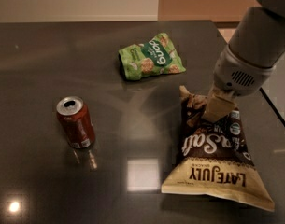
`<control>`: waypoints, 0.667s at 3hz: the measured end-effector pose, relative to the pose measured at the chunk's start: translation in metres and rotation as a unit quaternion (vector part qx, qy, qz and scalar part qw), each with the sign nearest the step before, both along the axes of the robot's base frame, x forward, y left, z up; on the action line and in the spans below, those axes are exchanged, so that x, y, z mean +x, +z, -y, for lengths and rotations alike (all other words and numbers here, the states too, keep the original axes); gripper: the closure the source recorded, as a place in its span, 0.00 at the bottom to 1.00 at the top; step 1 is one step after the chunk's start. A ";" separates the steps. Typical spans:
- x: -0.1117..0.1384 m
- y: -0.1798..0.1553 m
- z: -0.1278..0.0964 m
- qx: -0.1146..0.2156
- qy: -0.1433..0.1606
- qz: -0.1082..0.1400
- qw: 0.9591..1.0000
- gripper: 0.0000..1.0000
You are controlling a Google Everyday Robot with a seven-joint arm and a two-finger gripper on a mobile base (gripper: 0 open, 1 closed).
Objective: Pick brown chip bag
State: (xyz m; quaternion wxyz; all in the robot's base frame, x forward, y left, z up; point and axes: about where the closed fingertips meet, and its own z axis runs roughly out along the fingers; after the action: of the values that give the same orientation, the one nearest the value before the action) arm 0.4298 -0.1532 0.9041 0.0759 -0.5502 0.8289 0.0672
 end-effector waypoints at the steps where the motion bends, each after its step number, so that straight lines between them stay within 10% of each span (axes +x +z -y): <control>1: 0.000 0.031 -0.011 0.019 0.027 0.023 0.999 1.00; 2: 0.002 0.063 -0.018 0.034 0.053 0.047 0.997 1.00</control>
Offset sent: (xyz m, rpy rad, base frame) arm -0.0030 0.0205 0.0994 0.0913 -0.1100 0.1703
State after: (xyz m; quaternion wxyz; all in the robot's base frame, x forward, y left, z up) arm 0.4323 -0.1353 0.9674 0.1297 -0.5927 0.7915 0.0733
